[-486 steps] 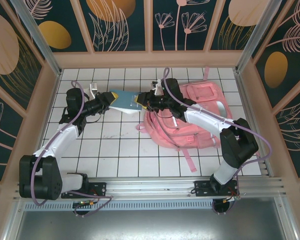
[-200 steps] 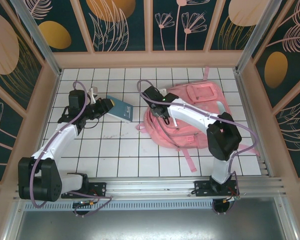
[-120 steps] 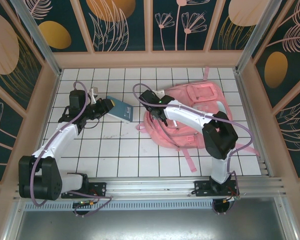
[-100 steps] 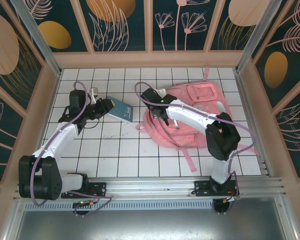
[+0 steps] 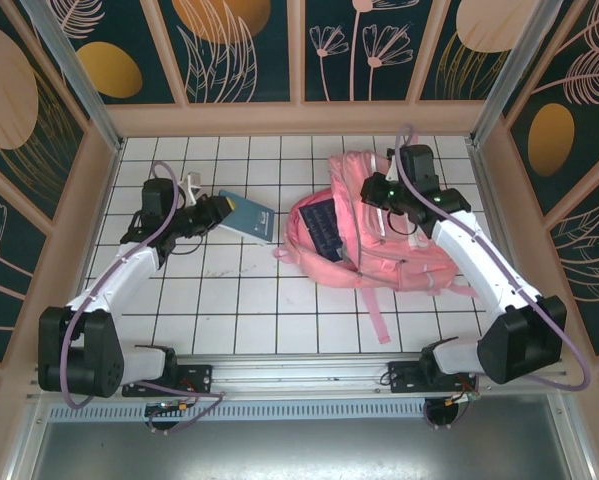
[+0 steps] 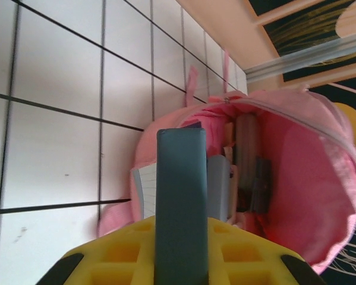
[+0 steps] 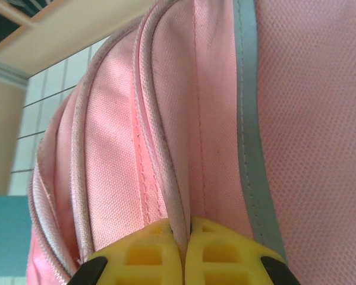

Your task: Pack books, pencil case, and school supplies into a backpack

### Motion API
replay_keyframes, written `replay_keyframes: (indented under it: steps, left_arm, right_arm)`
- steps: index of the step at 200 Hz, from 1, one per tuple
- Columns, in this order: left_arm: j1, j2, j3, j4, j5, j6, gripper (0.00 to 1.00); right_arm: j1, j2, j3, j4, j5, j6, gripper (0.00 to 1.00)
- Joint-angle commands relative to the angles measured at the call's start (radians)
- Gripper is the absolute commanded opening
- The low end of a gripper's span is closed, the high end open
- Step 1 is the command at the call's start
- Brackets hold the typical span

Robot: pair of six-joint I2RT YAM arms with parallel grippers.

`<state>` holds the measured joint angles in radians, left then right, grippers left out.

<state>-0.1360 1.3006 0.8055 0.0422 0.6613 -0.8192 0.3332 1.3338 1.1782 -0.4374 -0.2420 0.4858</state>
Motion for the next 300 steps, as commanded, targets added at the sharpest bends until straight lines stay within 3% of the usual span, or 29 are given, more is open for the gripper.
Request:
replay_keyframes:
  steps: [1, 52, 101, 143, 249, 300]
  left_arm:
    - [-0.03, 0.006, 0.022, 0.144, 0.064, -0.094, 0.0]
    - [-0.12, 0.069, 0.044, 0.262, 0.036, -0.172, 0.0]
    - [-0.243, 0.266, 0.11, 0.477, 0.064, -0.294, 0.0]
    - [-0.256, 0.481, 0.135, 0.819, 0.122, -0.556, 0.0]
    - [-0.437, 0.793, 0.291, 1.288, 0.058, -0.946, 0.0]
    - [-0.515, 0.881, 0.38, 1.231, 0.021, -0.92, 0.0]
  right_arm:
    - [-0.037, -0.041, -0.043, 0.129, -0.209, 0.033, 0.0]
    - [-0.107, -0.088, -0.116, 0.209, -0.339, 0.081, 0.0]
    - [-0.15, -0.095, -0.119, 0.235, -0.408, 0.109, 0.0]
    - [-0.154, -0.094, -0.114, 0.243, -0.431, 0.119, 0.0]
    - [-0.195, -0.099, -0.101, 0.234, -0.46, 0.115, 0.0]
    - [-0.201, -0.098, -0.097, 0.237, -0.468, 0.125, 0.0]
